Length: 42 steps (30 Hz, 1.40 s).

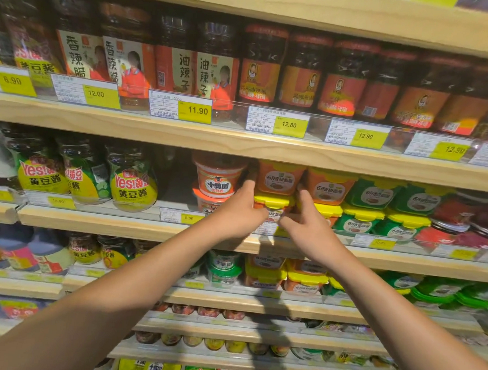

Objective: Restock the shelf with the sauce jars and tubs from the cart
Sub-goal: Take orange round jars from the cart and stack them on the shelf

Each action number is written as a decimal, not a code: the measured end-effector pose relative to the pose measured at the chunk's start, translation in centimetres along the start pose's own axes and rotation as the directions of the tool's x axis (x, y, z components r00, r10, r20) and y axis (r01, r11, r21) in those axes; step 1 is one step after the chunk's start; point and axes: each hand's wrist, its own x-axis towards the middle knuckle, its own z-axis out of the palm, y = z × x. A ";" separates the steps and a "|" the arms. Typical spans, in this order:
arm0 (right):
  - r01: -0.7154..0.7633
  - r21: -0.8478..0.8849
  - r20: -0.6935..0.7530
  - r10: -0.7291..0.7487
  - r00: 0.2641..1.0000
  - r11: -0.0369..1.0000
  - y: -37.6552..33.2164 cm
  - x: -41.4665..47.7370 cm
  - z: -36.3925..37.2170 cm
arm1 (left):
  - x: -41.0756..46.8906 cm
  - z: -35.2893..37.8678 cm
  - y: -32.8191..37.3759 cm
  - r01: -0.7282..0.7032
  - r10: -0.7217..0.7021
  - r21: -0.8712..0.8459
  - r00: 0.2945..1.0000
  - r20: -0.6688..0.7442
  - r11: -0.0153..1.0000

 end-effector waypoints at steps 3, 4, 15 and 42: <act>-0.005 0.021 0.016 0.004 1.000 1.000 0.0 0.0 -0.2 | -0.1 0.1 0.4 0.019 -0.019 -0.046 1.000 0.003 0.999; -0.005 0.029 0.022 0.004 1.000 1.000 0.0 0.0 -0.3 | -0.2 0.1 0.4 0.017 -0.017 -0.068 1.000 -0.002 0.998; 0.008 0.087 0.051 -0.012 0.999 0.996 0.3 0.6 -0.3 | -1.8 -0.2 0.8 0.011 -0.015 -0.127 0.999 -0.029 0.992; -0.127 0.231 -0.214 0.178 0.960 0.965 -1.4 3.0 3.5 | -1.2 -4.7 -5.9 0.121 -0.080 0.087 0.921 -0.381 0.989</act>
